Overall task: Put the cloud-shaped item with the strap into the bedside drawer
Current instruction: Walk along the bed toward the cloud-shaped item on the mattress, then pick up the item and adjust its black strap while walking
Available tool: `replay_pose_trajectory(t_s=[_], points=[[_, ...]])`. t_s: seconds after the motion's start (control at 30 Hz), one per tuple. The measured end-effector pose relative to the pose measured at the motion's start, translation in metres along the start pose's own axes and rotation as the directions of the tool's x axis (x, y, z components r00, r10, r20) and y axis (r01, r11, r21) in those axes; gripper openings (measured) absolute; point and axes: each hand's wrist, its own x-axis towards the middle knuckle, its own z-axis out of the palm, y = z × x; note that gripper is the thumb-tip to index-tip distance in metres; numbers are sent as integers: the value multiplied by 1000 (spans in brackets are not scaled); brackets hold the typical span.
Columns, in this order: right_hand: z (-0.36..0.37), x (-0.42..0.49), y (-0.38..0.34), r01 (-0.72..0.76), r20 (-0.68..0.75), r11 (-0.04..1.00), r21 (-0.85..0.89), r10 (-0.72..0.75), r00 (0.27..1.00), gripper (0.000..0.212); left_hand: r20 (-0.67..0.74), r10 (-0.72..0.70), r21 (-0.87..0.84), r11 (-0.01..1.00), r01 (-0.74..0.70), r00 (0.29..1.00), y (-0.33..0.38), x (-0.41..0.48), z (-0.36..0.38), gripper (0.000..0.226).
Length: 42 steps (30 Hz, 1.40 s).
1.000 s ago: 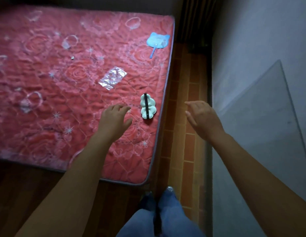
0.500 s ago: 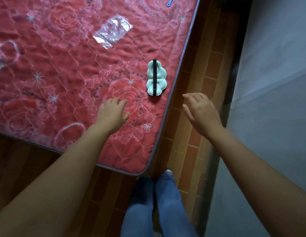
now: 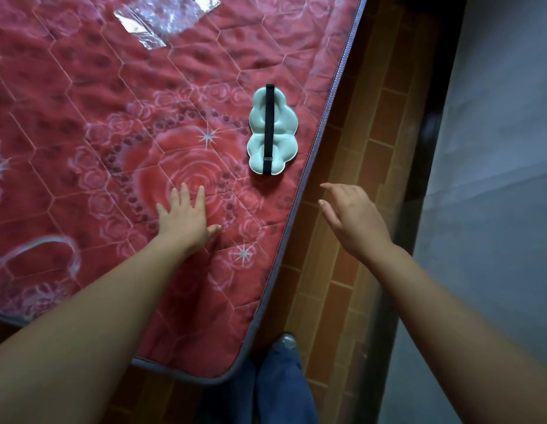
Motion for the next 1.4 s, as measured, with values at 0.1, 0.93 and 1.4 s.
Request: replay_pose_trajectory(t_s=[0.1, 0.93, 1.4], points=[[4, 21, -1, -17, 8, 999, 48, 16, 1000, 41, 44, -45, 9, 999, 45, 998, -2, 19, 2, 100], [44, 128, -47, -494, 204, 476, 728, 538, 818, 5, 210, -54, -18, 998, 59, 976, -10, 52, 6, 125], [-99, 59, -63, -256, 75, 494, 831, 357, 931, 12, -93, 39, -147, 988, -52, 995, -6, -20, -99, 91]])
